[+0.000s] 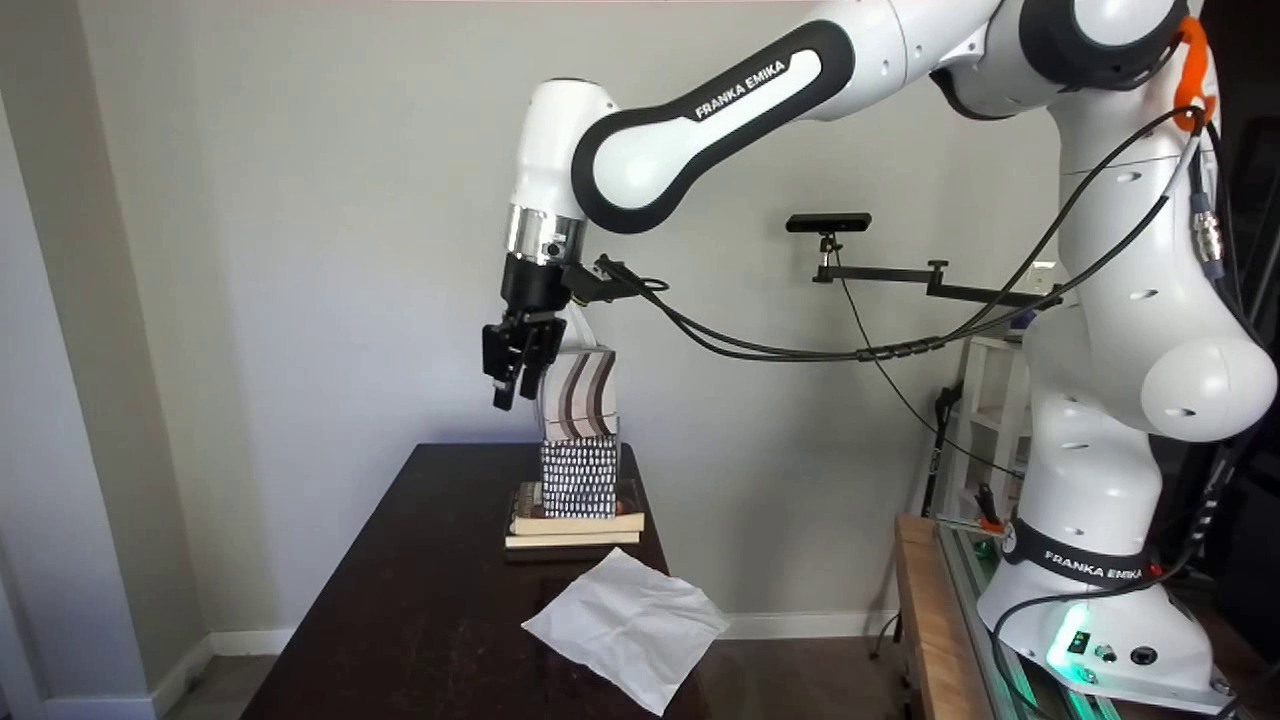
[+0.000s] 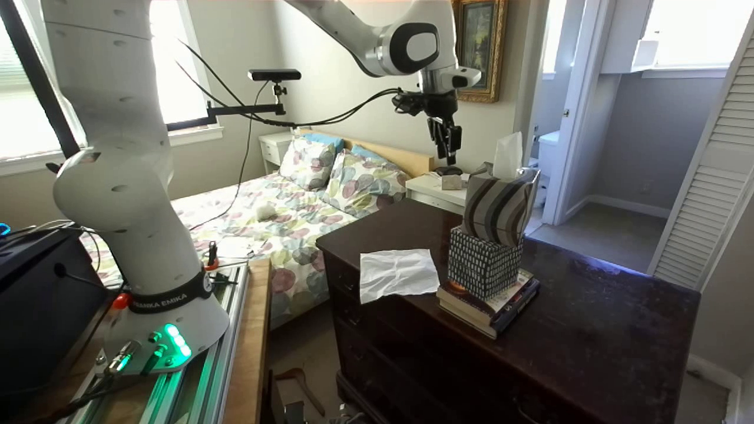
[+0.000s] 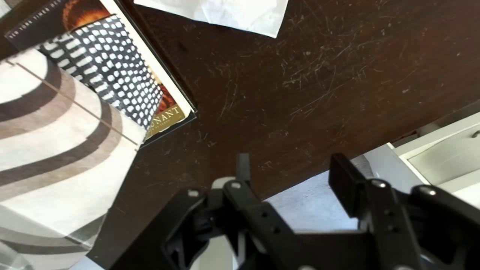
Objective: Stack the tissue boxes on the book, then pull out a tissue
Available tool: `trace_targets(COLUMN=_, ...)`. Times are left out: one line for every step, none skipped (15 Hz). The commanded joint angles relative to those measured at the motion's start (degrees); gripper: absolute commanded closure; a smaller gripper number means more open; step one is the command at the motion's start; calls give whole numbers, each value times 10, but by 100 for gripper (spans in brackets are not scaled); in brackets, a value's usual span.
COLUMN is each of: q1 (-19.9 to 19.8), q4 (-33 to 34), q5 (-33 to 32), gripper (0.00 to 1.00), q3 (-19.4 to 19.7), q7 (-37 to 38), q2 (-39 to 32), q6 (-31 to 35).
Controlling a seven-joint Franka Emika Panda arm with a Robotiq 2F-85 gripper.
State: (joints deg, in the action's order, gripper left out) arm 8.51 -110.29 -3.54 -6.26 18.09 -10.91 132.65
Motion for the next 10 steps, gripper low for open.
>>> trace_targets(q1=10, q4=22, q5=-40, gripper=12, q3=16, q7=58, q2=22, q6=-73)
trace_targets(q1=8, q4=26, q5=-41, gripper=5, q3=16, q7=61, q2=28, q6=-84)
trace_targets(q1=4, q4=28, q5=-40, gripper=1, q3=17, q7=60, q2=35, q6=-93)
trace_targets(q1=2, q4=31, q5=-41, gripper=0, q3=19, q7=62, q2=42, q6=-96)
trace_targets(q1=-2, q4=32, q5=-42, gripper=0, q3=21, q7=63, q2=50, q6=-94)
trace_targets(q1=-5, q4=34, q5=-41, gripper=0, q3=24, q7=62, q2=55, q6=-95)
trace_targets(q1=-8, q4=33, q5=-44, gripper=0, q3=27, q7=66, q2=62, q6=-90)
trace_targets(q1=-13, q4=31, q5=-46, gripper=0, q3=31, q7=63, q2=70, q6=-87)
trace_targets(q1=-18, q4=26, q5=-53, gripper=0, q3=36, q7=66, q2=77, q6=-75)
trace_targets(q1=-23, q4=23, q5=-57, gripper=0, q3=40, q7=63, q2=81, q6=-71)
